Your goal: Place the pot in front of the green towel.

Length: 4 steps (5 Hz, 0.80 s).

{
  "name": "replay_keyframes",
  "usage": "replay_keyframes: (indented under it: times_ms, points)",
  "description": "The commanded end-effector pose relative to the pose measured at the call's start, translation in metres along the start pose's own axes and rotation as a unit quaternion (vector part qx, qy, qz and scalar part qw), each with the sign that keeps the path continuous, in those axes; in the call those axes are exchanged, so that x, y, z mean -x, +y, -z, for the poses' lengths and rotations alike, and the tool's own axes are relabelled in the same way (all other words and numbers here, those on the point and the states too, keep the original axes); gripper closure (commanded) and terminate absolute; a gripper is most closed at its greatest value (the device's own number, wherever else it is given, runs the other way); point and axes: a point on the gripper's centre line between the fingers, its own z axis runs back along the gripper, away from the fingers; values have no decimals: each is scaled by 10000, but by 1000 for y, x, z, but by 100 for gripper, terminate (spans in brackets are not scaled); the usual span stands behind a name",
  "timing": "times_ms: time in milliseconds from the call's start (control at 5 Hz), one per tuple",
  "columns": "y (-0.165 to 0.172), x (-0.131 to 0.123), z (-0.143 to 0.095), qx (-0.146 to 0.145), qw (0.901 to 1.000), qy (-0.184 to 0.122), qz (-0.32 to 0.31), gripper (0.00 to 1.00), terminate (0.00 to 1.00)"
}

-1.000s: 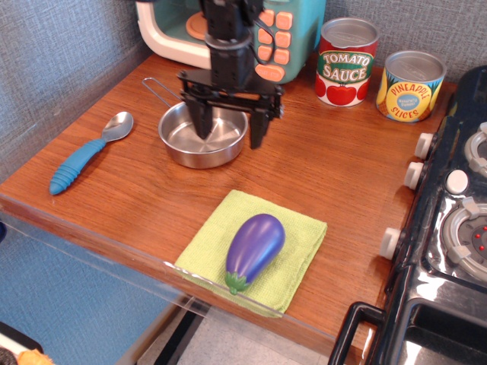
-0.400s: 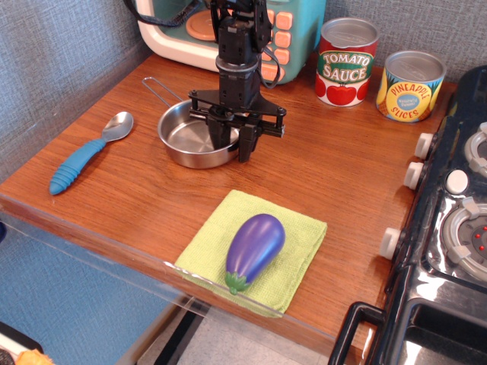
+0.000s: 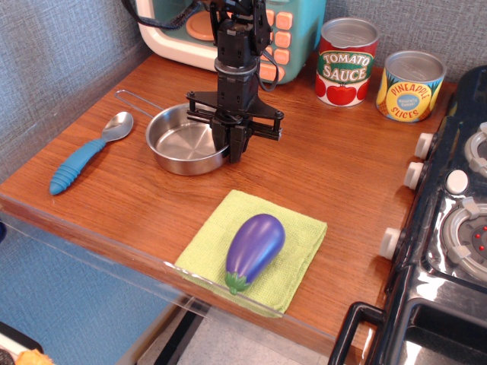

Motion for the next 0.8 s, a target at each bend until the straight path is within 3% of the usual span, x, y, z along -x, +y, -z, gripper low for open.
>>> replay_keyframes:
  times_ms: [0,400,600]
  points:
    - [-2,-6,-49,254,9981,-559,104,100,0]
    - [-64,-24,-84,278,9907,-928,960,100,0]
    - [-101,-28,-80,314,9864,-946,1305,100,0]
